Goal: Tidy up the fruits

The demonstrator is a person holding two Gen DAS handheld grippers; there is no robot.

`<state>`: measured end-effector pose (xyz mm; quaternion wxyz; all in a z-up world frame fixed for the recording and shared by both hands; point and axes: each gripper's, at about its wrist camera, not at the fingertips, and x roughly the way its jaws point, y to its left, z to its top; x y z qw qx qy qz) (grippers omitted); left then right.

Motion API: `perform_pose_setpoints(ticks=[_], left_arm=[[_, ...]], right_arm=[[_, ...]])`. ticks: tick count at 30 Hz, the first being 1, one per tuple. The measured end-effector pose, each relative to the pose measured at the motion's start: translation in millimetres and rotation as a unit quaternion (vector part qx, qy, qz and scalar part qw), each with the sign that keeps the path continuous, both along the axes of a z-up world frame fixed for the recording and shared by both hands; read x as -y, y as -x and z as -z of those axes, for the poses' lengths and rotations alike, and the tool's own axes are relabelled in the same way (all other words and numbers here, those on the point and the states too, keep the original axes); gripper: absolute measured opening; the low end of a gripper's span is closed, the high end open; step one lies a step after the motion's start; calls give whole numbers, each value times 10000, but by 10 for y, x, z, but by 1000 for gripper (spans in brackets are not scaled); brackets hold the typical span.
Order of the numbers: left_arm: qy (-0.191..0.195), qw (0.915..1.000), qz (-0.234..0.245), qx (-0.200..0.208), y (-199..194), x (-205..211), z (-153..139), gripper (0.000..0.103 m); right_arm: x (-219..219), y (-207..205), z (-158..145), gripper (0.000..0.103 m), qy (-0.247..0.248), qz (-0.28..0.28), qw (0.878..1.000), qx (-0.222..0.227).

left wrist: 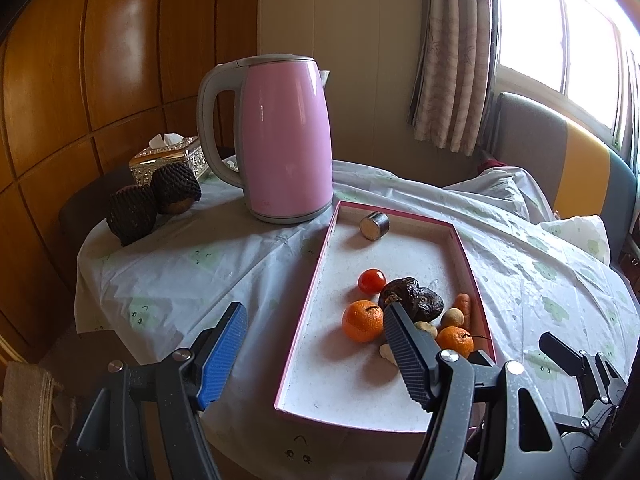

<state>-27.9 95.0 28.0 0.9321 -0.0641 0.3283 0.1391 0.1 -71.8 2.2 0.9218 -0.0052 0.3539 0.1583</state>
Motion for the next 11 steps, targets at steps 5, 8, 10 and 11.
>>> perform_pose_setpoints(ticks=[5, 8, 10, 11], left_arm=[[22, 9999, 98, 36, -11, 21, 6, 55], [-30, 9999, 120, 74, -7, 42, 2, 54], [-15, 9999, 128, 46, -21, 46, 7, 54], [43, 9998, 183, 20, -31, 43, 9, 54]], right_arm=[[25, -14, 31, 89, -8, 19, 10000, -34], [58, -27, 41, 89, -15, 42, 10000, -54], [102, -42, 42, 89, -34, 87, 9999, -63], [132, -54, 40, 89, -44, 117, 9999, -66]])
